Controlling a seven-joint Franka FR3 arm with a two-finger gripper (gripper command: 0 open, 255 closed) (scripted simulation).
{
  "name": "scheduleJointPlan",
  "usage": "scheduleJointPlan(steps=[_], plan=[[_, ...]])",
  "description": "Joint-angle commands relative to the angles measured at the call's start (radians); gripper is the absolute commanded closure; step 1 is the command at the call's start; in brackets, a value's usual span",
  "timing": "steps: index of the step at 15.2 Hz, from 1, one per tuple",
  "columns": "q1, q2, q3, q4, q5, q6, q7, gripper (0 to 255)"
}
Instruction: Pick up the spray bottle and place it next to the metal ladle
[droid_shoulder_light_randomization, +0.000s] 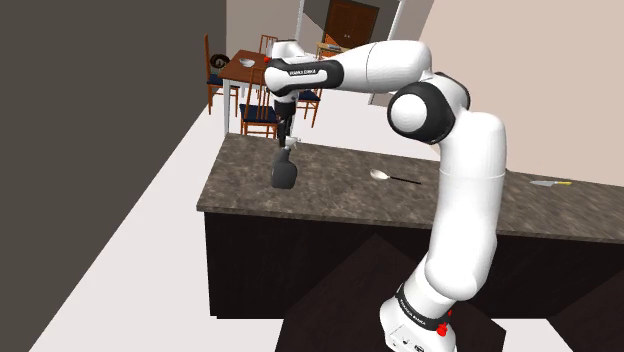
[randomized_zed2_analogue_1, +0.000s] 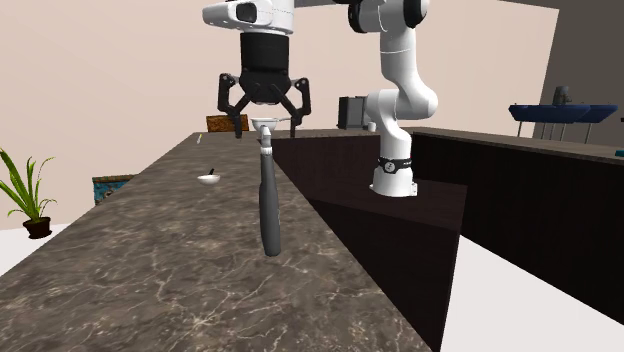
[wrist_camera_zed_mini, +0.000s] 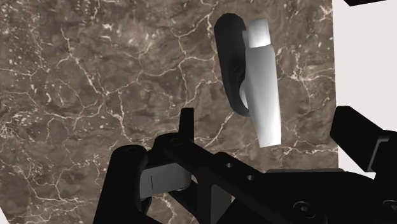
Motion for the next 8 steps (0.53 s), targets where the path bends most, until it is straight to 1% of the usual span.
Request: scheduleJointPlan(steps=[1, 8], plan=[[-0.002, 0.001, -0.001, -0.024, 0.0, 0.026, 0.0, 0], [-0.002, 0.002, -0.001, -0.03, 0.0, 0.033, 0.0, 0]])
